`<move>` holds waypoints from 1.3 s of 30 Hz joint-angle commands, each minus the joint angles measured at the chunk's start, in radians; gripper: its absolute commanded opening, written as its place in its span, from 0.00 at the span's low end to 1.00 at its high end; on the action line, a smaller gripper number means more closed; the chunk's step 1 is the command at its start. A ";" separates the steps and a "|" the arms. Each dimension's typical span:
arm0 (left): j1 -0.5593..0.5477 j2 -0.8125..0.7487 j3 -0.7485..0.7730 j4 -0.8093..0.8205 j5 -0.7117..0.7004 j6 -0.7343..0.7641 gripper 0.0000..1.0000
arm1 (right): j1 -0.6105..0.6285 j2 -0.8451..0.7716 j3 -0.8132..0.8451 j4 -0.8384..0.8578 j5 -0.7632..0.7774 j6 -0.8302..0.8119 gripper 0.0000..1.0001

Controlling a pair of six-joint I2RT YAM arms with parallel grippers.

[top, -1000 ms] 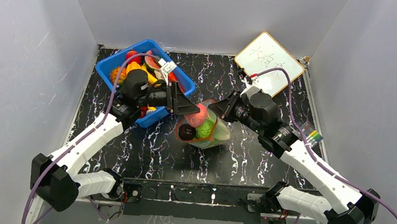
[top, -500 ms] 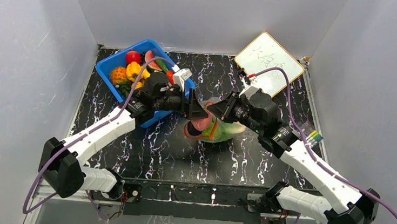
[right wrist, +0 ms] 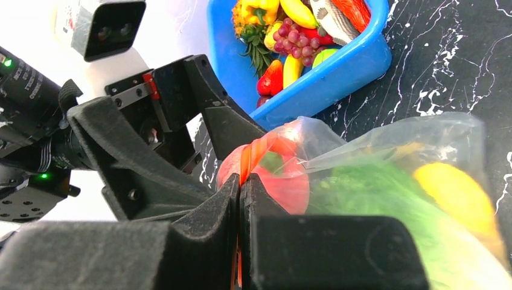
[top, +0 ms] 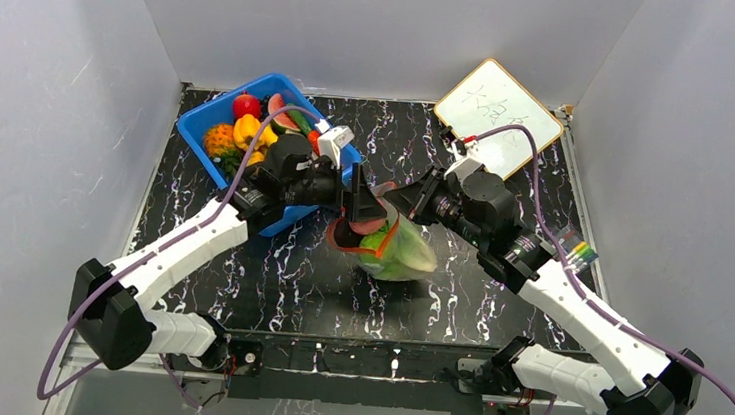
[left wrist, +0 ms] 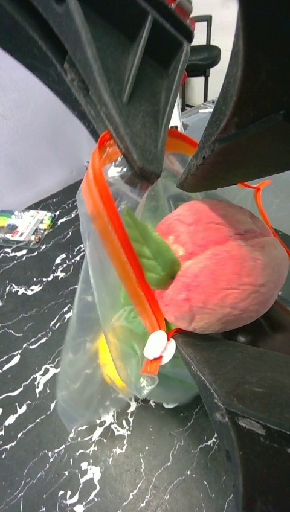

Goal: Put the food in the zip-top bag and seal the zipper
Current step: Place the fake fruit in the zipper food storage bag.

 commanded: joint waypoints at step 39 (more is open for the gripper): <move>-0.019 0.016 0.081 -0.091 -0.128 -0.022 0.47 | 0.008 -0.014 -0.008 0.279 -0.023 0.151 0.00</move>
